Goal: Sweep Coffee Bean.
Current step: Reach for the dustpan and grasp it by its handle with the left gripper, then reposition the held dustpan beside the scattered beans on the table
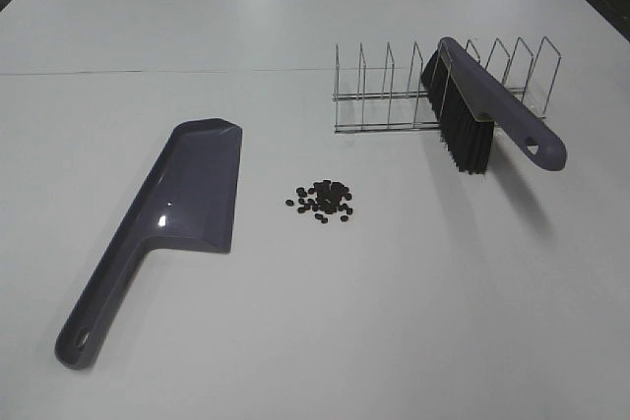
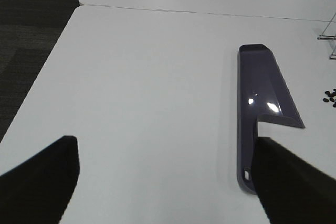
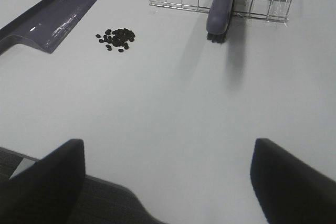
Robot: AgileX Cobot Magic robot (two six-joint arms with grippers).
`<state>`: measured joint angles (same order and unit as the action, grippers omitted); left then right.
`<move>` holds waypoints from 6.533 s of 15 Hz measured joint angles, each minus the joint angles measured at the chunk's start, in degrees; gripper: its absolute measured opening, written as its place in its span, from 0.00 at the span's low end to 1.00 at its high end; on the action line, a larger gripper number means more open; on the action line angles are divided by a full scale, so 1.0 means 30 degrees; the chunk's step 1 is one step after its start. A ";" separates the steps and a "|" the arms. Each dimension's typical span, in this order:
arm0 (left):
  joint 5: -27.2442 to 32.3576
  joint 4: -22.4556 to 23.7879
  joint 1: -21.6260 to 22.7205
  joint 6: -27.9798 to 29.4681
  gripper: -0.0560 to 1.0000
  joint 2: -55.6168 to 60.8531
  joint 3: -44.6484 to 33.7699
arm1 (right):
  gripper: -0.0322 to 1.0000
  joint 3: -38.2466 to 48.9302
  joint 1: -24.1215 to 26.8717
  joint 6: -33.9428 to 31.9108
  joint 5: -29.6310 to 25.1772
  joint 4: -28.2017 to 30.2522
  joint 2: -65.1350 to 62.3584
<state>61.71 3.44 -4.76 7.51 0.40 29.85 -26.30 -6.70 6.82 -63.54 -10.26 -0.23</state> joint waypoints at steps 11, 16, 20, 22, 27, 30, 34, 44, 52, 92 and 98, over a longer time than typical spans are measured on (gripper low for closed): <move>0.0000 -0.0764 0.0000 -0.1050 0.82 -0.0038 0.0000 | 0.76 0.0019 0.0000 0.0000 0.0000 0.0000 0.0000; 0.0000 -0.0936 0.0000 -0.1127 0.82 -0.2807 0.0000 | 0.76 0.0076 0.0000 0.0000 0.0000 0.0000 0.0000; -0.0019 -0.0936 0.0000 -0.1127 0.82 -0.7448 0.0000 | 0.76 0.0076 0.0000 0.0000 0.0000 0.0000 0.0000; -0.0076 -0.0936 0.0000 -0.0879 0.82 -0.9855 0.0057 | 0.76 0.0076 0.0000 0.0000 0.0000 0.0000 0.0000; -0.1585 -0.1490 0.0000 -0.0497 0.82 -1.5833 0.1547 | 0.76 0.0076 0.0000 0.0000 0.0000 0.0000 0.0000; -0.2292 -0.2884 0.0000 -0.1490 0.82 -2.1677 0.4106 | 0.76 0.0076 0.0000 0.0000 0.0000 0.0000 0.0000; -0.3400 -0.3056 -0.1299 -0.1432 0.82 -2.5726 0.5634 | 0.76 0.0115 0.0000 0.0000 0.0000 0.0000 0.0000; -0.7009 -0.3514 -0.4565 0.0153 0.82 -3.4167 0.7047 | 0.76 0.0115 0.0000 0.0000 0.0000 0.0000 0.0000; -0.7124 -0.4125 -0.5271 0.0286 0.82 -3.6536 0.8231 | 0.76 0.0115 0.0000 0.0000 0.0000 0.0000 0.0000; -0.3304 -0.3457 -0.5329 -0.0115 0.36 -3.3117 0.9339 | 0.76 0.0115 0.0000 0.0000 0.0000 0.0000 0.0000; -0.2769 -0.3438 -0.5329 -0.0134 0.36 -3.2830 0.9339 | 0.76 0.0115 0.0000 0.0000 0.0000 0.0000 0.0000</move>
<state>53.40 -6.88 -20.74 7.10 -98.09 57.87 -25.95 -6.70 6.82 -63.54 -10.26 -0.23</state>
